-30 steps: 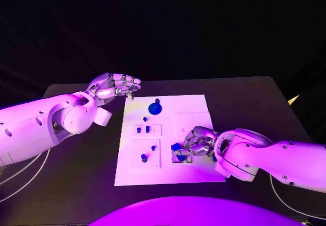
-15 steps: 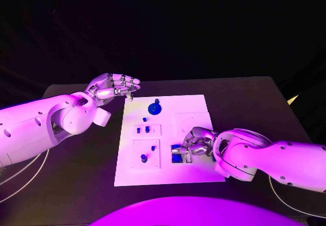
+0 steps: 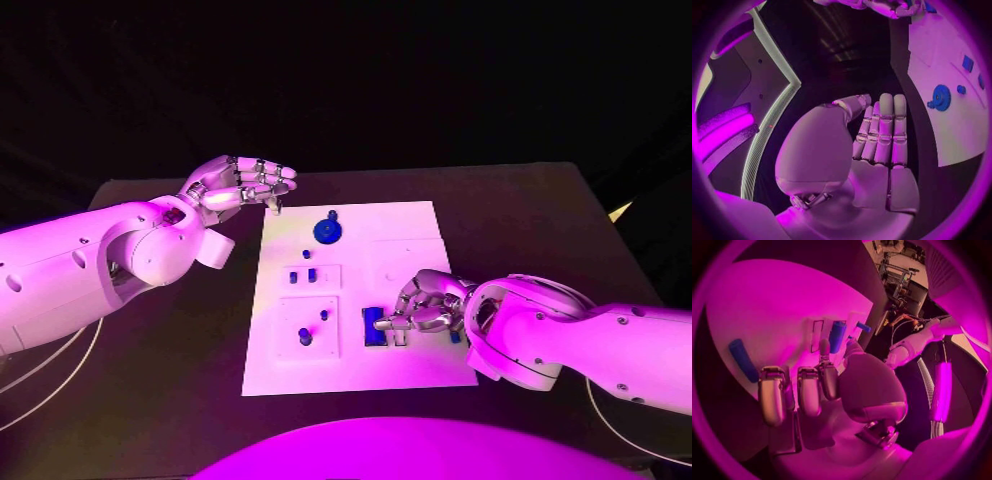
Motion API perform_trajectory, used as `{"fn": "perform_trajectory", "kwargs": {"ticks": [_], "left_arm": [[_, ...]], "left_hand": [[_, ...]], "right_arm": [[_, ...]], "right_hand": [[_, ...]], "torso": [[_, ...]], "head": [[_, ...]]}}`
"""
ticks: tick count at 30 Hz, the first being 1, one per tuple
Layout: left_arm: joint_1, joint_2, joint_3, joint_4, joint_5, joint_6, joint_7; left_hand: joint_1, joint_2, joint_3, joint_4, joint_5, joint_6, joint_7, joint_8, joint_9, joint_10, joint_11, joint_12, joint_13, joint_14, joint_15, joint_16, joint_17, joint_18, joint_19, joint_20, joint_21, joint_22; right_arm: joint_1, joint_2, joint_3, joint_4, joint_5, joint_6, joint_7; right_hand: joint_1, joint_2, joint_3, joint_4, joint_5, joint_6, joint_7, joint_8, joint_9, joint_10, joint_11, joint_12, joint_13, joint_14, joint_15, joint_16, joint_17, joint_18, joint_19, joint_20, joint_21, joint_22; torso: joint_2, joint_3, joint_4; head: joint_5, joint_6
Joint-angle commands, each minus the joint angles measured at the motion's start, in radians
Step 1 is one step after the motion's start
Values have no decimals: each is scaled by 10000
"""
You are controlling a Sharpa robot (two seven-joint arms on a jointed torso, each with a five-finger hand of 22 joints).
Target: Assemble the parts on the task board
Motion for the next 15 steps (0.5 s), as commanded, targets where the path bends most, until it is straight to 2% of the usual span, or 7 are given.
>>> {"fn": "perform_trajectory", "kwargs": {"ticks": [1, 3, 7, 12, 15], "left_arm": [[5, 7, 7, 14, -5, 119, 81], [5, 10, 7, 12, -1, 105, 84], [5, 34, 7, 9, 7, 89, 97], [5, 58, 6, 12, 21, 68, 119], [5, 72, 6, 7, 24, 53, 124]], "left_hand": [[-85, -38, 56, 27, 5, -52, 137, 46, -10, -61, -26, 30, -10, -30, 18, -38, -12, 58, -81, -14, 35, 11], [-85, -38, 56, 27, 5, -52, 137, 46, -10, -61, -26, 30, -10, -30, 18, -38, -12, 58, -81, -14, 35, 11], [-85, -38, 56, 27, 5, -52, 137, 46, -10, -61, -26, 30, -10, -30, 18, -38, -12, 58, -81, -14, 35, 11], [-119, -43, 82, 20, 3, -58, 135, 55, -19, -74, -28, 53, -19, -27, 18, -36, -15, 62, -107, -7, 53, 31], [-119, -43, 82, 20, 3, -58, 135, 55, -19, -74, -28, 53, -19, -27, 18, -36, -15, 62, -107, -7, 53, 31]], "right_arm": [[135, -305, 19, 167, -49, -391, 371], [370, -629, 25, 248, 107, -502, 494], [628, -1129, 28, 345, 220, -478, 592], [752, -1740, 21, 373, 82, -200, 564], [758, -2025, 2, 359, -244, 69, 485]], "right_hand": [[253, 11, -118, 14, 216, -227, 61, -154, -42, 71, 42, -107, 1225, 802, -14, -8, 1447, -152, 809, -45, -139, 2441], [461, 3, -192, -10, 372, -303, 106, -249, -47, 41, 85, -151, 1209, 802, 25, -8, 1454, -146, 799, -11, -168, 2433], [646, -40, -262, -19, 391, -348, 135, -324, -52, 33, 109, -160, 1212, 810, 46, 8, 1493, -151, 806, 10, -144, 2440], [1031, -72, -342, -41, 407, -354, 164, -434, -55, 20, 137, -179, 1213, 812, 74, 14, 1513, -155, 811, 41, -126, 2445], [1285, -84, -383, -47, 434, -360, 182, -520, -66, -5, 150, -226, 1193, 808, 86, 6, 1499, -152, 806, 55, -139, 2441]], "torso": [[-9, -6, -19], [-13, -12, -33], [-19, -9, -32], [0, 10, -32], [0, 8, -35]], "head": [[-20, 7], [-59, 25], [-104, 42], [-191, 41], [-228, 24]]}}
